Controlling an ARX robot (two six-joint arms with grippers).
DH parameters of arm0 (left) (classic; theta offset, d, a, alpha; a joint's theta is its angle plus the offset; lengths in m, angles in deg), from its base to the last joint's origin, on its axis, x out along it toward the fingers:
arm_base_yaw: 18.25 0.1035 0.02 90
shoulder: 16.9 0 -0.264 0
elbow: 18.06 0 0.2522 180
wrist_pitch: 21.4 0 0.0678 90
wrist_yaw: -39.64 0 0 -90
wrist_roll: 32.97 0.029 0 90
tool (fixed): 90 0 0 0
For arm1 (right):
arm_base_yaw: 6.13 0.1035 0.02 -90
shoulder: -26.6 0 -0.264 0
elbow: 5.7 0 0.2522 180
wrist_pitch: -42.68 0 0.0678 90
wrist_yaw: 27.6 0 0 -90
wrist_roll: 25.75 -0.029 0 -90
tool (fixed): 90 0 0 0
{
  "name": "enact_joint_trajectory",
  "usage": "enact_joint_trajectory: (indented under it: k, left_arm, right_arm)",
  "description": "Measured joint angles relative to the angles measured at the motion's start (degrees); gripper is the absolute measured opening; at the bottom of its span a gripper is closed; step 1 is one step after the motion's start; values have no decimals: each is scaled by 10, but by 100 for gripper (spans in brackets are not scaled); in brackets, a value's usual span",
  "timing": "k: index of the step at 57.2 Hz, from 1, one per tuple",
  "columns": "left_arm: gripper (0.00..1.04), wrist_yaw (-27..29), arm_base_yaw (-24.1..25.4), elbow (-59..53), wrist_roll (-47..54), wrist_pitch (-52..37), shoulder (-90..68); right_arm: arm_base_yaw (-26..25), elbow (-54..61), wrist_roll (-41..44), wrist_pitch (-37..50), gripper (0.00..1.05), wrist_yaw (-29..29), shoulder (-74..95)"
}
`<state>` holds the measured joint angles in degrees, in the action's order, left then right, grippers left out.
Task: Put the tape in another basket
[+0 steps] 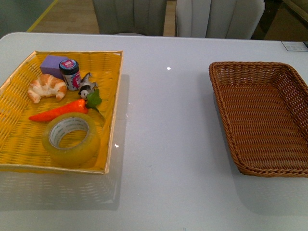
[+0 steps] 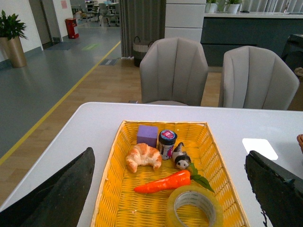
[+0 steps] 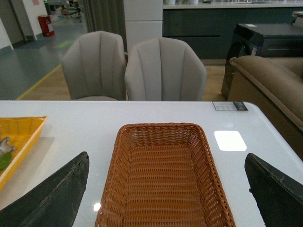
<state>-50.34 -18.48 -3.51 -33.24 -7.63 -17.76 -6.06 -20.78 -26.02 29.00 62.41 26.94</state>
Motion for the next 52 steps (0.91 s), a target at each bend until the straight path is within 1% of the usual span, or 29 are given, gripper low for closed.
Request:
enact_joint_trajectory:
  k: [37,39,40,41,43,46,47,49,52]
  left_arm:
    - [96,0,0,0,0,0,0]
    - [96,-32,10,6,3,20,-11]
    - [96,-71,26,21,4,58,-26]
    - [96,-125,42,37,8,95,-48]
    - [96,-206,73,71,16,153,-109]
    - [96,-273,97,96,21,167,-178]
    - [96,-291,101,104,23,160,-202]
    - [96,-305,104,115,26,139,-237]
    - [96,-309,103,130,29,89,-294]
  right_arm:
    - [0,0,0,0,96,0,0]
    - [0,0,0,0,96,0,0]
    - [0,0,0,0,96,1,0]
    - [0,0,0,0,96,1,0]
    - [0,0,0,0,96,-1,0]
    - [0,0,0,0,96,-1,0]
    - [0,0,0,0,96,-1,0]
    - [0,0,0,0,96,-1,0]
    - [0,0,0,0,96,0,0]
